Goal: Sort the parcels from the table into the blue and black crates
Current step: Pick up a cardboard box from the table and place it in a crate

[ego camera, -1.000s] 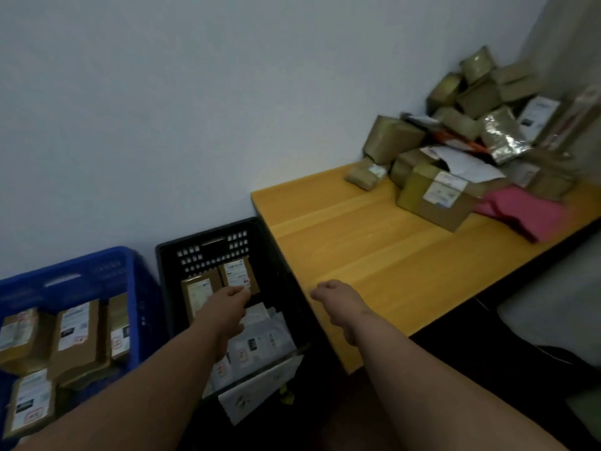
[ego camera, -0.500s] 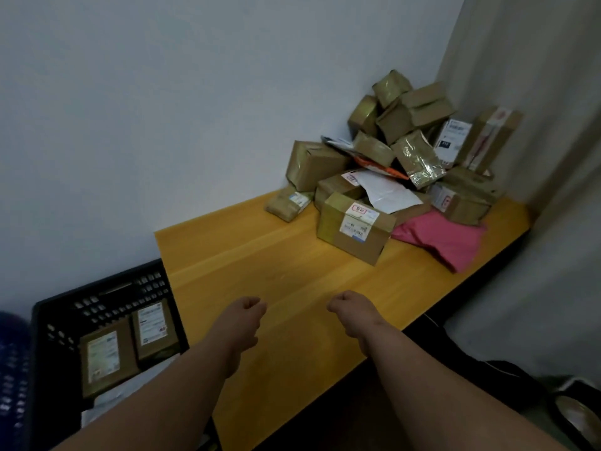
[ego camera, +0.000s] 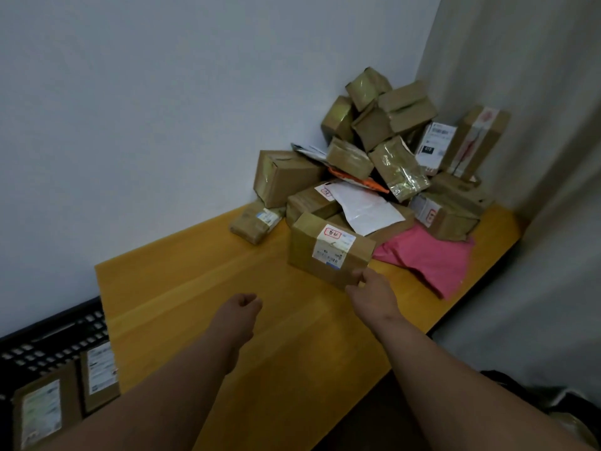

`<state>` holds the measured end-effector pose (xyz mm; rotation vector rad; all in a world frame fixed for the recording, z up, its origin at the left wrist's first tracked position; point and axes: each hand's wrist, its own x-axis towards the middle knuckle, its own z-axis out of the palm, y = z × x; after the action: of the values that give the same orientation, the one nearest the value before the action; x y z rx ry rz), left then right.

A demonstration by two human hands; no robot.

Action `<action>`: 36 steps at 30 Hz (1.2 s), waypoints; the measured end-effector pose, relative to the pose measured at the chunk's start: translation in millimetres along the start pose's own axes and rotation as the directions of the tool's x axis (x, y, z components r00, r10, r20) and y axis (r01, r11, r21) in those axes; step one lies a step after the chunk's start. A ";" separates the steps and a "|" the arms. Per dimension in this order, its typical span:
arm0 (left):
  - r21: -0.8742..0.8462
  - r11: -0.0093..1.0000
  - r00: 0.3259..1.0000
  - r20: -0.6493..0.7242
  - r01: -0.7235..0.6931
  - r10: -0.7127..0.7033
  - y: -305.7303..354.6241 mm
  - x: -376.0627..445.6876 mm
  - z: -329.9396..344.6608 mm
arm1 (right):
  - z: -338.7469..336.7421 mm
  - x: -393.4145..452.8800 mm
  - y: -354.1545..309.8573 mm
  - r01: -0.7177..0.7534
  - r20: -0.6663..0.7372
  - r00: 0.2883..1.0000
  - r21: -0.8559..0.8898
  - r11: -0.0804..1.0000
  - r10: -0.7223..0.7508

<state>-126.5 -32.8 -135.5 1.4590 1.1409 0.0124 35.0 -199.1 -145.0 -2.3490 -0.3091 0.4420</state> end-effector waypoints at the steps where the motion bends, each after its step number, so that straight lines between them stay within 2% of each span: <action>1: -0.008 1.000 1.000 -0.005 -0.003 0.003 4.9 3.8 4.3 | -4.3 12.3 1.1 0.023 -0.019 1.000 -0.058 0.998 -0.024; 3: -0.034 0.999 1.000 -0.028 -0.005 0.004 14.6 12.1 13.3 | -13.4 38.1 1.4 0.053 -0.041 0.997 -0.159 0.986 -0.060; 6: -0.056 0.998 0.997 -0.072 0.017 -0.021 28.0 18.9 27.9 | -26.1 73.3 0.3 0.076 0.002 0.997 -0.235 0.969 -0.078; 11: -0.131 0.990 0.991 -0.109 0.058 -0.073 34.1 24.5 52.2 | -33.7 118.7 0.8 0.217 0.257 0.958 -0.373 0.902 -0.125; 16: -0.211 0.971 0.979 -0.143 0.112 -0.144 32.9 23.0 69.3 | -28.3 135.3 3.6 0.187 0.336 0.937 -0.245 0.951 -0.097; 18: -0.228 0.964 0.977 -0.136 0.133 -0.167 32.3 19.6 75.8 | -25.3 135.0 1.9 0.019 0.377 0.926 -0.007 1.000 -0.015; 20: -0.253 0.955 0.971 -0.137 0.155 -0.194 31.8 17.1 81.8 | -20.8 129.1 -1.8 -0.181 0.484 0.874 0.232 0.956 0.048; 22: -0.300 0.938 0.968 -0.125 0.172 -0.217 33.4 13.5 85.0 | -13.9 119.5 -7.9 -0.242 0.573 0.820 0.321 0.916 0.016; 24: -0.361 0.916 0.971 -0.092 0.174 -0.220 35.3 8.8 84.2 | -5.2 105.1 -17.0 -0.216 0.611 0.788 0.387 0.897 -0.074; 27: -0.437 0.890 0.982 -0.066 0.128 -0.174 35.3 4.0 78.9 | 8.5 82.5 -32.1 -0.108 0.597 0.778 0.435 0.894 -0.196; 30: -0.515 0.857 0.988 -0.111 0.032 -0.104 33.0 -0.1 69.5 | 18.6 65.2 -44.5 -0.010 0.577 0.768 0.444 0.896 -0.278; 36: -0.419 0.888 0.978 -0.159 -0.190 0.134 30.5 -14.6 38.6 | 34.7 34.4 -61.6 0.000 0.617 0.720 0.459 0.888 -0.319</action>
<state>-92.2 -64.6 -114.4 1.1588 1.0316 0.4564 46.8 -122.2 -134.0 -1.6222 -0.6820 1.1644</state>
